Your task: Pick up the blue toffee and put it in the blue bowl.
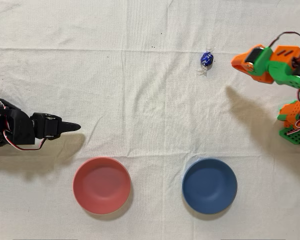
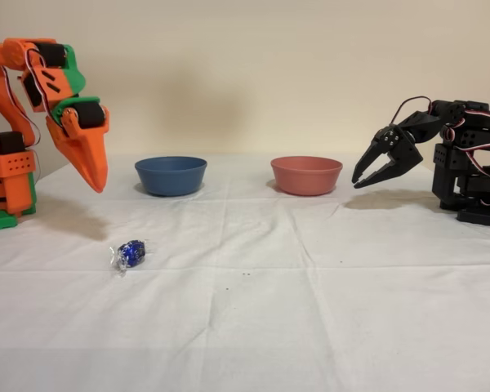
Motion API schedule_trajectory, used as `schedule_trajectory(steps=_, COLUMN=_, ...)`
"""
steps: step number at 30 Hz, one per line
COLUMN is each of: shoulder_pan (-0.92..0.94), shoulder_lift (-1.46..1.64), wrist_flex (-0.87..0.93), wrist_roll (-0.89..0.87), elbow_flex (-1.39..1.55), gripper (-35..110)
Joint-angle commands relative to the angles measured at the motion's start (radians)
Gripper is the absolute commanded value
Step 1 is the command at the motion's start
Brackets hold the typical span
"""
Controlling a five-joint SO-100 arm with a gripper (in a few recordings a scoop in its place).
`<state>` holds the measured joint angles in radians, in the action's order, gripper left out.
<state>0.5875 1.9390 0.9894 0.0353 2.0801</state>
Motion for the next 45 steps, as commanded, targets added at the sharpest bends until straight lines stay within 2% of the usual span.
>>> schedule_trajectory(steps=1, shoulder_pan=0.025, shoulder_lift=-0.051, wrist_flex=-0.02, wrist_roll=0.008, elbow_flex=-0.114, gripper=1)
schedule_trajectory(steps=5, shoulder_pan=0.034, shoulder_lift=-0.114, wrist_flex=-0.029, wrist_roll=-0.018, elbow_flex=-0.17, gripper=8)
schedule_trajectory(steps=11, shoulder_pan=0.046, shoulder_lift=-0.167, wrist_flex=-0.041, wrist_roll=-0.08, elbow_flex=-0.206, gripper=28)
schedule_trajectory(steps=16, shoulder_pan=0.052, shoulder_lift=-0.213, wrist_flex=-0.041, wrist_roll=-0.087, elbow_flex=-0.218, gripper=38)
schedule_trajectory(steps=45, shoulder_pan=0.002, shoulder_lift=-0.537, wrist_flex=-0.026, wrist_roll=-0.052, elbow_flex=-0.344, gripper=39)
